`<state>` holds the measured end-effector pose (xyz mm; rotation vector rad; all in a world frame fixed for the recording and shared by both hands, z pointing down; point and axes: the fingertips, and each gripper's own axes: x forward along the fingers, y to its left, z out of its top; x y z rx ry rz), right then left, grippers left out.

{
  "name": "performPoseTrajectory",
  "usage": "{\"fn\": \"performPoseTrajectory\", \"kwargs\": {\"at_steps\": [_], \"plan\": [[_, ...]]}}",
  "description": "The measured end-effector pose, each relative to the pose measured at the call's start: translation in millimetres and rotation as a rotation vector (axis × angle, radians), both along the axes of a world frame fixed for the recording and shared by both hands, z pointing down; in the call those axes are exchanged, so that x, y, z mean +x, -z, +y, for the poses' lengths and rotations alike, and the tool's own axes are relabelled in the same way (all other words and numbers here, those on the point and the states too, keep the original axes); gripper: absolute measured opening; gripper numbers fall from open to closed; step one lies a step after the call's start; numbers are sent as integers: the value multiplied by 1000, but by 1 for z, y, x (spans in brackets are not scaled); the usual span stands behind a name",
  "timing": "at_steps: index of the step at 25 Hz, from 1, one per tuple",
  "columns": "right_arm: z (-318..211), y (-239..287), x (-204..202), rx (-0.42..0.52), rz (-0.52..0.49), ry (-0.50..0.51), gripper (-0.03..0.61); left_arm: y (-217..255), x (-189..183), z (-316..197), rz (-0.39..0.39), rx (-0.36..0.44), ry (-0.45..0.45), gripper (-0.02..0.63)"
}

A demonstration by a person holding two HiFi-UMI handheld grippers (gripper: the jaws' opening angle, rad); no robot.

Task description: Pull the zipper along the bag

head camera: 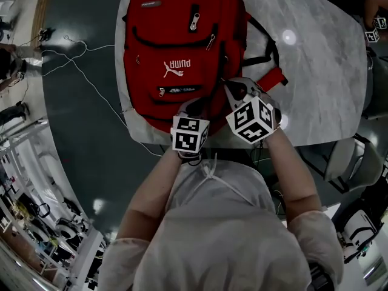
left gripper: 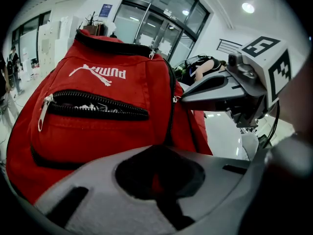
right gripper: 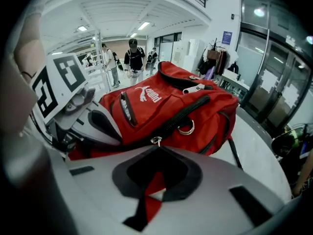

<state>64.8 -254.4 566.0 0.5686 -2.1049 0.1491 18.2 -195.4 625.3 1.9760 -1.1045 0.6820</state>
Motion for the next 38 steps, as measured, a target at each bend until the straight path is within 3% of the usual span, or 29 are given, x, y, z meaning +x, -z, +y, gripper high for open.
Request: {"fn": "performPoseTrajectory", "kwargs": {"at_steps": [7,12,25,30,38], "plan": [[-22,9,0,28,7,26,26,-3,0,1,-6,0,-14,18],[-38,17,-1,100,32,60,26,-4,0,1,-11,6,-33,18],[-96,48,3,217,25,7,26,-6,0,2,-10,3,-53,18],[-103,47,5,197,2,-18,26,-5,2,1,-11,8,-62,18],[-106,38,3,44,-106,-42,29,-6,2,1,-12,5,-72,18]]}}
